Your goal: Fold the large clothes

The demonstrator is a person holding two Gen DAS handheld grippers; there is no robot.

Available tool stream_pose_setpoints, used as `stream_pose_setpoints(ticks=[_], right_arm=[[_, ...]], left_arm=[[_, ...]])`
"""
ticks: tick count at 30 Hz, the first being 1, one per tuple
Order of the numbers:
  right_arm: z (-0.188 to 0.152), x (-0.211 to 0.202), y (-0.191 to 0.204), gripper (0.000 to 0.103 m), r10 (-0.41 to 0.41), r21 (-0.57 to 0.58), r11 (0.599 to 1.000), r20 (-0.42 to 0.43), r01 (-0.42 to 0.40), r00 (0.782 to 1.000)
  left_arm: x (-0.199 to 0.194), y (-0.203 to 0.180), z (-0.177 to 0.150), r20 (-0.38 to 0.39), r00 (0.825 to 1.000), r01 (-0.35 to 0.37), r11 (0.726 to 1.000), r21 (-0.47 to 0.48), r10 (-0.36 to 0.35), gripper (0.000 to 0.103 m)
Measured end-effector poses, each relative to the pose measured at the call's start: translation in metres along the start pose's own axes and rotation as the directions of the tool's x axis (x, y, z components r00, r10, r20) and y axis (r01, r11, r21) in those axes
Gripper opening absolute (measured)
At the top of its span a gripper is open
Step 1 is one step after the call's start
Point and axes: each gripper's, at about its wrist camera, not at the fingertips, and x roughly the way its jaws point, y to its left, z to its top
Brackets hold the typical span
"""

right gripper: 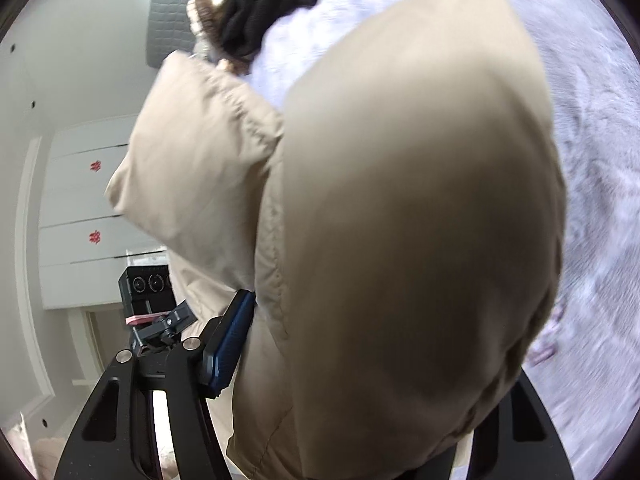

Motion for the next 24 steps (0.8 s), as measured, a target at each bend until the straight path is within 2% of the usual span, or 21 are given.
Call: stream_pose_setpoints(ticks=[6,10,18,21,24], right_arm=[[-0.008,0.03,0.037,0.067,0.016,-0.035,0.999,0.014,-0.015,1.0],[-0.027,0.057,0.063,0.067,0.017,-0.042,0.999,0.029,-0.015,0.999],[-0.05,0.146,0.111,0.067,0.029,-0.037,0.999,0.01,-0.028,1.0],[-0.049,0.173,0.117,0.067,0.025,-0.04,0.999,0.005,-0.025,1.0],[-0.049,0.199,0.117,0.067,-0.011,-0.022,1.0,0.004,0.011,1.0]], left_arm=[[-0.046,0.019,-0.009,0.025,1.0,0.016,1.0,-0.001,-0.016,0.085],[-0.093,0.049,-0.028,0.026,0.999,0.022,1.0,-0.006,-0.022,0.085],[-0.174,0.114,-0.024,0.022,0.999,-0.025,0.999,-0.028,0.026,0.085],[-0.192,0.134,-0.024,0.034,0.999,-0.037,0.999,-0.04,0.038,0.085],[-0.21,0.163,-0.026,0.031,0.998,-0.051,0.997,-0.056,0.053,0.085]])
